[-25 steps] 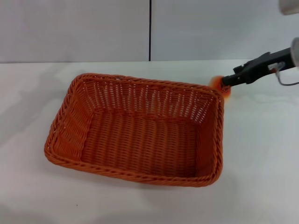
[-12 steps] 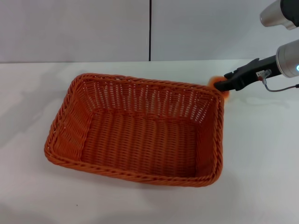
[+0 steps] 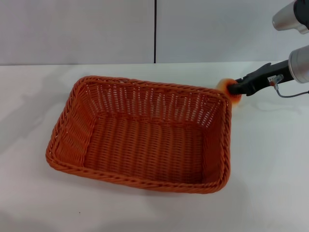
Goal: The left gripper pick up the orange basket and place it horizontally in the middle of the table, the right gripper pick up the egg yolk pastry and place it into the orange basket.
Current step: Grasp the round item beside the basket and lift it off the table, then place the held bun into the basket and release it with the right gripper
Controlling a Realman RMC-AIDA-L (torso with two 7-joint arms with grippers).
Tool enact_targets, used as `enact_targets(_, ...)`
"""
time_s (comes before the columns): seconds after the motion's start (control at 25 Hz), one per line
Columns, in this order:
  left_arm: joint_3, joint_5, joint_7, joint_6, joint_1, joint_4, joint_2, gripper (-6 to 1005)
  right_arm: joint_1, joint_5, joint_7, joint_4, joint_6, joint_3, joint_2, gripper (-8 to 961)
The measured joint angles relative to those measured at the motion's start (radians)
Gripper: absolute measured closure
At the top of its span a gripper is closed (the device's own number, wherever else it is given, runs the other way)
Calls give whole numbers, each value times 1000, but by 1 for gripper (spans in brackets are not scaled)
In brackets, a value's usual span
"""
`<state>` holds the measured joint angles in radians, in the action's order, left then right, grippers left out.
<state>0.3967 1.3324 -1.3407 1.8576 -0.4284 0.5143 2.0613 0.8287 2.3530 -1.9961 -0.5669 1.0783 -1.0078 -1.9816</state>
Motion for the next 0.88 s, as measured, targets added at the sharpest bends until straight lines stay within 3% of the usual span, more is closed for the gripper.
enact_targets(0.28, 10, -1, 0, 0, 6, -3, -2, 340, -51, -64, 1, -85, 8, 19, -5, 763)
enact_targets(0.44, 10, -1, 0, 0, 9, -4, -3, 339, -130, -192, 34, -205, 26, 40, -26, 794)
enact_targets(0.52, 10, 0, 0, 0, 10, -4, -4, 339, -203, -367, 136, -307, 109, 84, -48, 809)
enact_targets(0.56, 10, 0, 0, 0, 10, -4, -4, 339, -203, -367, 136, -307, 109, 84, -48, 817)
enact_targets(0.6, 10, 0, 0, 0, 11, -2, -4, 339, -245, -513, 232, -359, 218, 118, -59, 824)
enact_targets(0.68, 10, 0, -1, 0, 11, 0, -4, 339, -261, -569, 273, -376, 271, 133, -62, 839)
enact_targets(0.8, 10, 0, -1, 1, 13, 2, -4, 339, -284, -716, 394, -402, 517, 168, -67, 860)
enact_targets(0.84, 10, 0, -1, 1, 13, 2, -4, 340, -284, -716, 394, -402, 517, 168, -67, 867)
enact_targets(0.88, 10, 1, -1, 2, 13, 2, -4, 340, -274, -727, 406, -402, 603, 167, -66, 873)
